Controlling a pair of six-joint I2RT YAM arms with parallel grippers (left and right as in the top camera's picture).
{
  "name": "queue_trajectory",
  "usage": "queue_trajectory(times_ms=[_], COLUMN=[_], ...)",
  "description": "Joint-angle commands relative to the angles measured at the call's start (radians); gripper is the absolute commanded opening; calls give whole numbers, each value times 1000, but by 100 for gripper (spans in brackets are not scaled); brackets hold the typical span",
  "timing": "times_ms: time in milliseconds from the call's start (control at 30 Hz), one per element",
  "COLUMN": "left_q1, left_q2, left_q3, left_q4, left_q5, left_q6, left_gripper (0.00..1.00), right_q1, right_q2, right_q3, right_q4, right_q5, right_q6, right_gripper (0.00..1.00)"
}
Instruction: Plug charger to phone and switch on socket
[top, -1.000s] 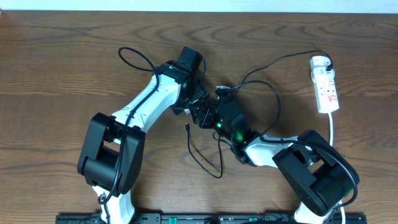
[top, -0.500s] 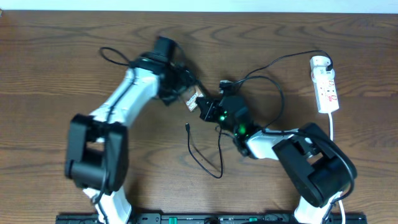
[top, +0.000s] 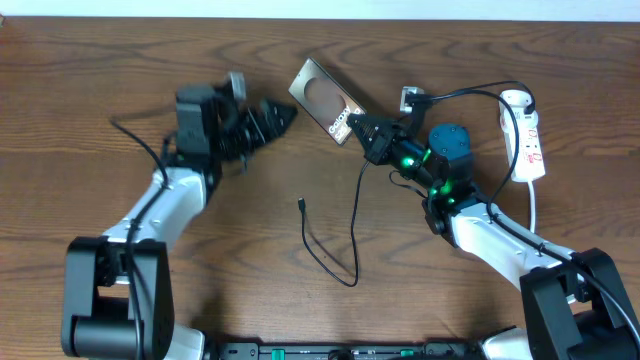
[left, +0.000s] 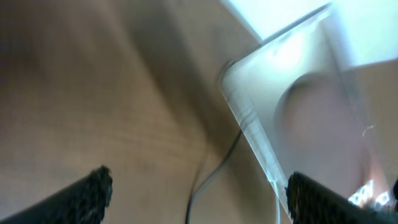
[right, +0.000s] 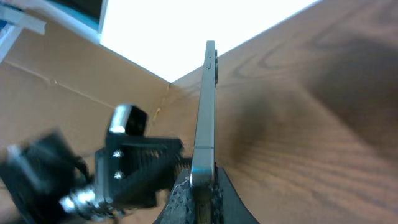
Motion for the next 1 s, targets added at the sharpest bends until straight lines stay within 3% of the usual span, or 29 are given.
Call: queue_trajectory(times_ms=[0, 200, 333, 733, 967], left_q1=[-26, -53, -68, -72, -72], left_q2=[0, 1, 6, 55, 55], left_q3=[-237, -333, -333, -328, -322], left_q4=[452, 655, 678, 895, 985], left_q5=[-18, -74, -103, -124, -129], left_q6=[-327, -396, -425, -533, -607], left_gripper=[95, 96, 96, 96, 53], right_q1=[-11, 3, 41, 120, 136], right_q2=[5, 66, 113, 139, 139], right_q3=[19, 19, 19, 19, 19], right_q4=[15, 43, 160, 168, 151], right_q5=[-21, -23, -33, -35, -44], right_q6=[102, 201, 251, 271, 292], right_gripper=[1, 1, 1, 1, 1])
